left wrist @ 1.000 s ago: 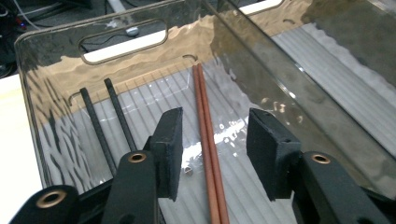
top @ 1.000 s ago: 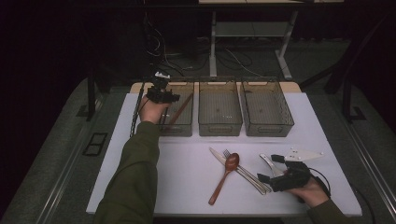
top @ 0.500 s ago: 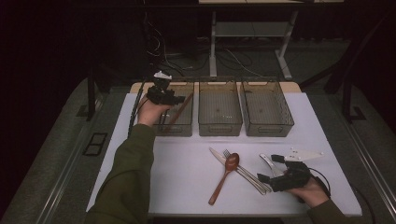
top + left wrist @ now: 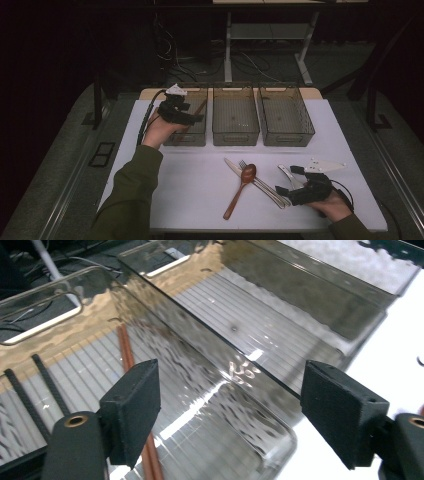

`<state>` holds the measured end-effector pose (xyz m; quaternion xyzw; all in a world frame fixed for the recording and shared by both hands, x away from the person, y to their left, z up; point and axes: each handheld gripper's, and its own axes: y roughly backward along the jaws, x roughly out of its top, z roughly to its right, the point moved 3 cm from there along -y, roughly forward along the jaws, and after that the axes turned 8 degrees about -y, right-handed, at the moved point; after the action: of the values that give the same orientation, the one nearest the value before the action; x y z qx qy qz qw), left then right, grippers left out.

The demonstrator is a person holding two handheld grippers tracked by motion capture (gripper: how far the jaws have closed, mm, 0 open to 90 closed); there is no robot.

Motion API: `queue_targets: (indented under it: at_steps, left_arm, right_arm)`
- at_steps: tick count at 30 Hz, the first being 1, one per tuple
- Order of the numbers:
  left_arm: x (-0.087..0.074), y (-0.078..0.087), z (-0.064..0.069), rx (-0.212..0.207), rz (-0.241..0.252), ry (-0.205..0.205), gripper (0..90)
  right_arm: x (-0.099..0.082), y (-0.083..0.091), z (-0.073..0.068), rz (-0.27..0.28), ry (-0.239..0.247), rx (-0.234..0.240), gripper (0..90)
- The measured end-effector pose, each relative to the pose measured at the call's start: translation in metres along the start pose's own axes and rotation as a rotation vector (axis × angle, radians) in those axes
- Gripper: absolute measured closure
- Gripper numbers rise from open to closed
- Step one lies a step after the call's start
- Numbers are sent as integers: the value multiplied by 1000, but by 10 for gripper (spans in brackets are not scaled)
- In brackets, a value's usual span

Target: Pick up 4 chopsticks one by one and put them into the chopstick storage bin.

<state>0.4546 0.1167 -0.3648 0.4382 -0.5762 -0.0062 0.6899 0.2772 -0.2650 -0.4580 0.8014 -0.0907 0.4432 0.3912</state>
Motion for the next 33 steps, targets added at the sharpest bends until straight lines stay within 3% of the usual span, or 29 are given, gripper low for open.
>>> queue_targets:
  at_steps: [4, 14, 22, 29, 33]
  left_arm:
    - [-6, 7, 16, -13, 1, -25, 188]
    - [-28, 21, 44, -38, 42, -42, 125]
    - [-54, 27, 67, -56, 60, -28, 11]
    - [-75, 29, 78, -69, 78, -14, 0]
    - [-86, 34, 87, -66, 101, -29, 0]
  right_arm:
    - [0, 0, 0, 1, -1, 0, 10]
    - [0, -1, 0, 1, -2, -1, 11]
    - [0, -1, 0, 1, -4, 0, 11]
    - [0, -1, 1, 3, -4, -2, 10]
    - [0, 0, 0, 4, -3, -3, 11]
